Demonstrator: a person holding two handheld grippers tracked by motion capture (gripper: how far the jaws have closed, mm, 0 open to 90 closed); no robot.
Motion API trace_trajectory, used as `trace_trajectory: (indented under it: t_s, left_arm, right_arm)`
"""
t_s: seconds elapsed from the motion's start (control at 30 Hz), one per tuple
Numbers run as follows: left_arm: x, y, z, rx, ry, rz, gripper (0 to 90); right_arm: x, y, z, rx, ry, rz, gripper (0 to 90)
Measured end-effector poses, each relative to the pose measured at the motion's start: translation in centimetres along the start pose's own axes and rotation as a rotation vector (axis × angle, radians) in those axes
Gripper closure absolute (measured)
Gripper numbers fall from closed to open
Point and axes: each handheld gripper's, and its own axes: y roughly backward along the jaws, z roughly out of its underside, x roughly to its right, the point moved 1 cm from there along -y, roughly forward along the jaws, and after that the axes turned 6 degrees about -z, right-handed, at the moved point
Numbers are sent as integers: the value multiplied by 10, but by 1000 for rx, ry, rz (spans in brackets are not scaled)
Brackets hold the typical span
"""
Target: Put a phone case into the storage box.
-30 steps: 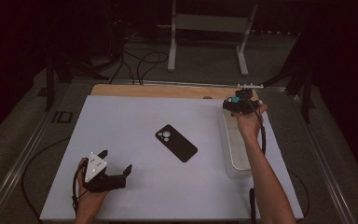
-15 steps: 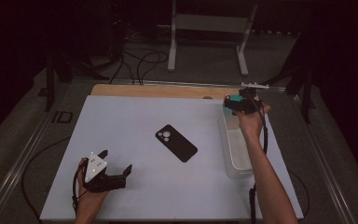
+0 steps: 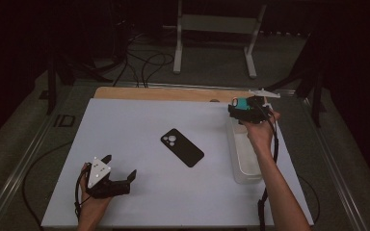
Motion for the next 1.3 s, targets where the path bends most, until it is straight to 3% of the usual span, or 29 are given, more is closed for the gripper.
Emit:
trace_trajectory:
  t_s: [0.53, 0.77, 1.0, 1.3]
  left_arm:
    - [0, 0, 0, 2, 1, 1, 3]
    - [-1, 1, 0, 5, 4, 2, 3]
    - [-1, 1, -1, 7, 6, 1, 3]
    - [-2, 2, -1, 9, 7, -7, 3]
  right_arm:
    - [-47, 55, 21, 98, 183, -199, 97]
    - [-63, 73, 45, 148, 216, -280, 96]
    - [-65, 88, 73, 182, 216, -321, 96]
    - [-58, 101, 114, 219, 242, -338, 96]
